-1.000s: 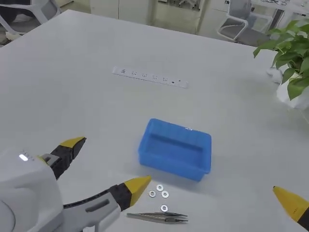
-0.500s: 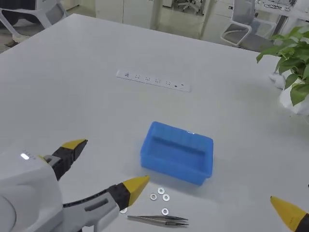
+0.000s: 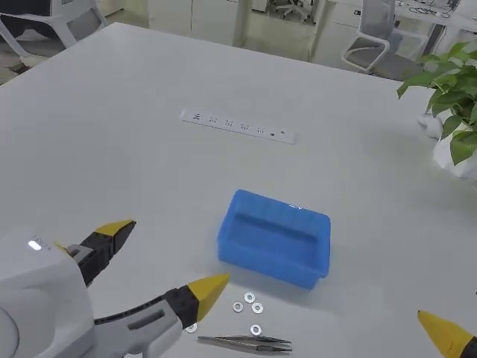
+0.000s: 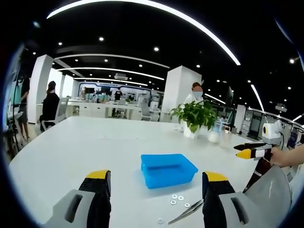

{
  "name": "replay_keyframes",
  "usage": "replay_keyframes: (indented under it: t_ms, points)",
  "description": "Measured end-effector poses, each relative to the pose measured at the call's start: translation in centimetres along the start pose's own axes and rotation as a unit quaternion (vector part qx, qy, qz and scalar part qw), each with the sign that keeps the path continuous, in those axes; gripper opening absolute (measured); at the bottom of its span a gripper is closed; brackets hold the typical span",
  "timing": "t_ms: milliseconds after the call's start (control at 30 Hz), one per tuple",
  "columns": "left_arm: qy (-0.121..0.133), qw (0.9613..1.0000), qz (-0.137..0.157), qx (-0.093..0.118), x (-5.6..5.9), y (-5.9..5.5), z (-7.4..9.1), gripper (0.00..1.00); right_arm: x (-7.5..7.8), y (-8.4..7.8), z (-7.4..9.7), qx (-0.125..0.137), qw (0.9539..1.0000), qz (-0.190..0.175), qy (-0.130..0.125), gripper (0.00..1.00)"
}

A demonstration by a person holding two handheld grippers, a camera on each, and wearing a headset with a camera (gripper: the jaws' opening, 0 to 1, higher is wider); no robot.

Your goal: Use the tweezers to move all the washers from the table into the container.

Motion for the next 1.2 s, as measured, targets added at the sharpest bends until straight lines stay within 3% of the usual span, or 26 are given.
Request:
replay_keyframes:
  t_ms: [100,167,200,233,300,400,467,500,533,567,633,667,733,800,867,900,933,967,1067,1133,1167,1200]
  points:
    - [-0.027,0.9987,0.038,-0.022,0.1,-0.4,-0.1,0.82,0.1,-0.3,-0.2,-0.017,0.9998,0.006,-0.004,0.59]
    - [-0.035,0.9987,0.031,-0.018,-0.1,-0.2,-0.1,0.75,-0.1,-0.6,-0.3,-0.034,0.9993,0.013,0.0,0.6]
    - [-0.054,0.9976,0.035,-0.027,0.2,-0.2,-0.1,0.72,-0.4,-0.6,-0.5,-0.045,0.9986,0.028,0.003,0.6]
    - [-0.079,0.996,0.023,-0.033,0.5,-0.2,-0.2,0.68,-0.5,-0.9,-0.6,-0.064,0.9968,0.047,0.006,0.58]
    - [-0.112,0.9909,0.006,-0.074,0.6,-1.0,-0.4,0.61,-0.8,-1.9,-1.1,-0.117,0.9884,0.096,0.006,0.57]
    - [-0.167,0.9795,-0.017,-0.111,1.0,-2.1,-0.9,0.55,-2.0,-2.9,-2.1,-0.159,0.9756,0.144,0.047,0.53]
    - [-0.186,0.9727,-0.049,-0.13,1.0,-2.6,-1.0,0.47,-2.8,-3.0,-2.7,-0.161,0.9741,0.143,0.068,0.47]
    - [-0.2,0.9667,-0.079,-0.139,1.1,-2.8,-1.1,0.43,-3.4,-3.1,-3.2,-0.161,0.9728,0.144,0.083,0.45]
    - [-0.199,0.9642,-0.104,-0.14,1.0,-2.9,-1.3,0.41,-3.7,-3.2,-3.5,-0.166,0.9702,0.153,0.088,0.43]
    - [-0.209,0.9601,-0.119,-0.143,1.2,-2.9,-1.5,0.39,-4.2,-3.4,-3.9,-0.176,0.964,0.172,0.102,0.42]
    - [-0.235,0.9521,-0.122,-0.153,1.6,-3.1,-1.6,0.37,-5.1,-3.6,-4.6,-0.178,0.9601,0.179,0.121,0.38]
    - [-0.233,0.9491,-0.134,-0.164,1.6,-3.4,-1.9,0.37,-5.9,-3.9,-5.1,-0.181,0.9578,0.172,0.142,0.36]
    - [-0.249,0.9387,-0.153,-0.183,1.7,-3.8,-2.2,0.34,-6.9,-4.2,-5.9,-0.185,0.9526,0.173,0.169,0.31]
    - [-0.263,0.9277,-0.172,-0.201,1.7,-4.4,-2.6,0.32,-8.1,-4.6,-6.7,-0.198,0.9399,0.185,0.208,0.25]
    - [-0.285,0.9181,-0.169,-0.218,2.0,-5.1,-2.9,0.28,-9.2,-4.9,-7.5,-0.205,0.9255,0.209,0.24,0.19]
    - [-0.289,0.9163,-0.169,-0.22,2.0,-5.3,-3.1,0.26,-9.7,-5.3,-8.0,-0.223,0.9153,0.216,0.256,0.17]
    - [-0.307,0.9074,-0.172,-0.23,2.1,-5.7,-3.1,0.23,-10.0,-5.6,-8.4,-0.232,0.9098,0.221,0.264,0.16]
    - [-0.306,0.9058,-0.172,-0.237,2.1,-6.0,-3.3,0.2,-10.4,-5.8,-8.9,-0.233,0.9026,0.237,0.274,0.16]
    - [-0.317,0.8926,-0.191,-0.257,2.2,-7.0,-3.7,0.13,-11.5,-6.3,-9.6,-0.249,0.8851,0.246,0.307,0.15]
    - [-0.322,0.8864,-0.2,-0.266,2.2,-7.5,-4.0,0.08,-12.0,-6.6,-10.0,-0.254,0.8757,0.255,0.322,0.14]
    - [-0.323,0.8836,-0.202,-0.272,2.2,-7.8,-4.1,0.06,-12.1,-6.7,-10.1,-0.257,0.8742,0.256,0.323,0.13]
    - [-0.323,0.8828,-0.205,-0.273,2.3,-7.9,-4.2,0.04,-12.4,-6.9,-10.3,-0.261,0.8674,0.263,0.332,0.13]
Point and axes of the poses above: the centre of the closed fingertips' face, and the gripper's own axes: z roughly backward along the fingers, x roughly to its right, y roughly out of its top, the point moved 6 cm from there along z, roughly backward along the fingers, and after that the axes turned 5 degrees about -z, right-handed, at the moved point
